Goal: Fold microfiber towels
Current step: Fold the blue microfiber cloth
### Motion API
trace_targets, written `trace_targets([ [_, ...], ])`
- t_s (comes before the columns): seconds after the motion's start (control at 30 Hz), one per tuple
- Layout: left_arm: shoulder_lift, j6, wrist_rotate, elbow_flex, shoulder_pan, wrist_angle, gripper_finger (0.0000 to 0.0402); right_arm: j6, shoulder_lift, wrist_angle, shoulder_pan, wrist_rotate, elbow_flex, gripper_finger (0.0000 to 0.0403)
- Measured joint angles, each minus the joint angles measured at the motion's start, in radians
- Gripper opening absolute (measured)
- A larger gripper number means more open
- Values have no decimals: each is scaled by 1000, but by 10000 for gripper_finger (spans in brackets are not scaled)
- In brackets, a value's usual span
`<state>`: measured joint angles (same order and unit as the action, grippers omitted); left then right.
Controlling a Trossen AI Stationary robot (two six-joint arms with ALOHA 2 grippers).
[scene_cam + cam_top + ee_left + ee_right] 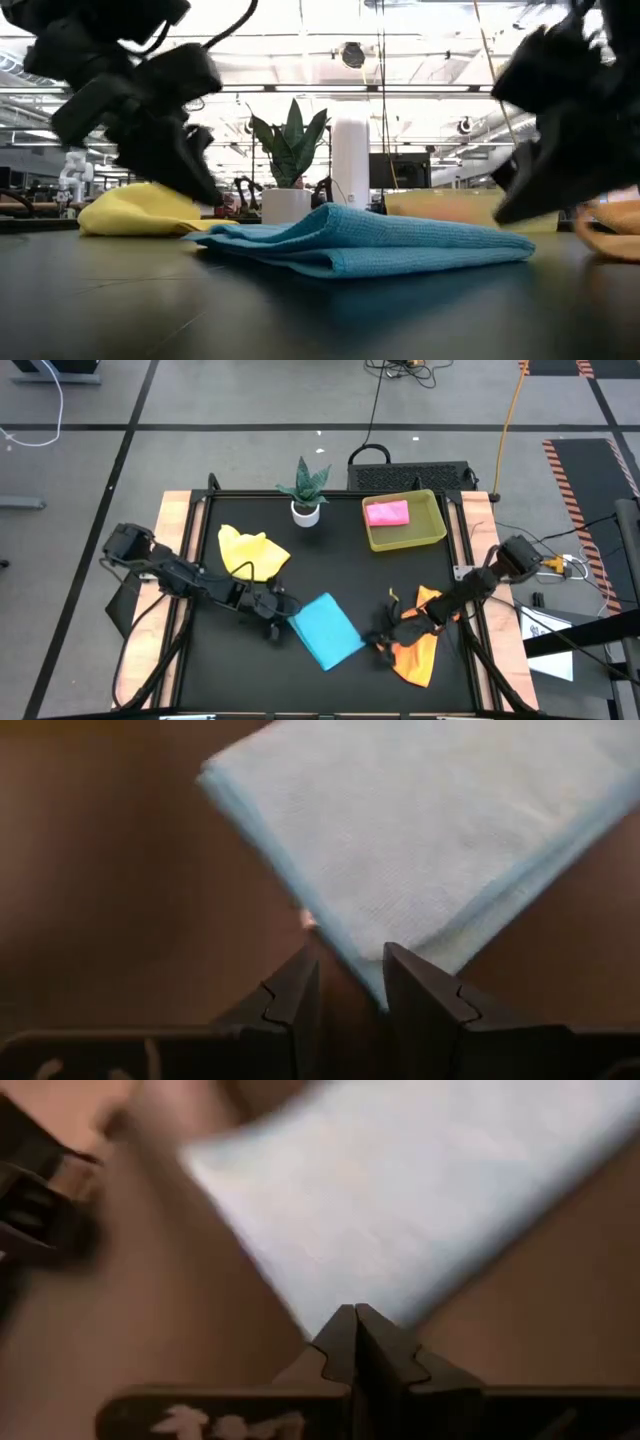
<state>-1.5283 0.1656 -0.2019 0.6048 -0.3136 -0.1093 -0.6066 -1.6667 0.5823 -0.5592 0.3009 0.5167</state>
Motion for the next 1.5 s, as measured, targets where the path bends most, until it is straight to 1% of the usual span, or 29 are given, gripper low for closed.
trace_targets([
  [0.1,32,1,15,1,10,-43,117,74,0,122,-19,12,0,0],
  [0.17,27,1,72,1,8,-109,117,104,-1,191,-9,11,0,0],
  [0.23,0,1,128,1,-2,-185,117,130,-9,220,13,11,0,0],
  [0.3,-48,0,149,3,-16,-255,117,148,-19,215,36,11,0,0],
  [0.43,-158,10,147,3,-34,-341,117,156,-57,210,82,7,1,0],
  [0.47,-181,14,134,3,-34,-335,117,157,-72,208,90,-5,7,0],
  [0.53,-220,2,96,1,-29,-333,117,159,-102,200,99,-46,27,0],
  [0.6,-233,-49,78,4,-12,-334,117,159,-137,190,98,-95,62,0],
  [0.63,-233,-80,75,5,0,-331,117,159,-156,186,92,-115,84,0],
  [0.7,-230,-143,73,5,26,-323,117,163,-189,165,73,-124,130,0],
  [0.87,-131,-273,69,5,71,-186,117,190,-232,61,37,-109,226,0],
  [0.9,-96,-285,69,4,76,-145,117,205,-232,57,32,-93,235,0],
  [1.03,-16,-270,68,5,86,-93,117,322,-200,86,20,-90,256,0],
  [1.1,-9,-238,93,5,85,-127,117,394,-193,114,18,-97,263,2],
  [1.17,-9,-209,125,6,82,-149,117,471,-193,110,23,-126,282,10],
  [1.23,-31,-187,129,6,75,-202,117,538,-193,106,29,-147,302,28],
  [1.33,-67,-171,124,3,76,-250,117,628,-200,42,41,-146,338,67],
  [1.37,-88,-169,122,4,76,-296,117,661,-204,17,44,-146,341,82],
  [1.5,-147,-162,117,4,88,-360,117,727,-242,7,68,-146,349,138],
])
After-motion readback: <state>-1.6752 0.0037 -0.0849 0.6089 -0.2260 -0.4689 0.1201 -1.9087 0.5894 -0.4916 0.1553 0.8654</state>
